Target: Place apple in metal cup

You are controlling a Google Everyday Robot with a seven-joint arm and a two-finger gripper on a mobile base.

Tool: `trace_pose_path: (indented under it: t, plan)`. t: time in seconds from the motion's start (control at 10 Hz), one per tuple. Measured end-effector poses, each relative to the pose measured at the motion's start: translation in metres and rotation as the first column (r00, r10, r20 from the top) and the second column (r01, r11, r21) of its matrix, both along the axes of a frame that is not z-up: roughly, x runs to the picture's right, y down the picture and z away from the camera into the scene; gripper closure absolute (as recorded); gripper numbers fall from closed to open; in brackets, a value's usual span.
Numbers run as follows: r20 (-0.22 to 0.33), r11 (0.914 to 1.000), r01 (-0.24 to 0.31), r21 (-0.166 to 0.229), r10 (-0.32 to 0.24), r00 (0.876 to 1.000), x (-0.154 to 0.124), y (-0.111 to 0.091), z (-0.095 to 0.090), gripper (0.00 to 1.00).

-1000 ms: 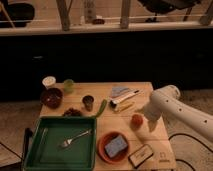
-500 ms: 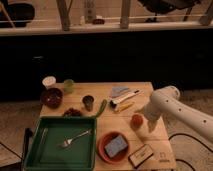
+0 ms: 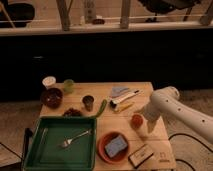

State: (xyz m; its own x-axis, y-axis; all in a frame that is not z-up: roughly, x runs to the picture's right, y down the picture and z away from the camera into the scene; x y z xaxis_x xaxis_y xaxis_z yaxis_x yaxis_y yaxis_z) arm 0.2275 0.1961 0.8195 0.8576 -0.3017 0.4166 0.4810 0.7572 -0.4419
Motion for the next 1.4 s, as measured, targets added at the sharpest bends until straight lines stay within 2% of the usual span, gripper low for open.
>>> trace_pose_path:
  t: [1.4]
  plan:
    - [0.019, 0.9997, -0.006, -0.026, 0.007, 1.0, 0.004, 0.009, 0.019, 0.2]
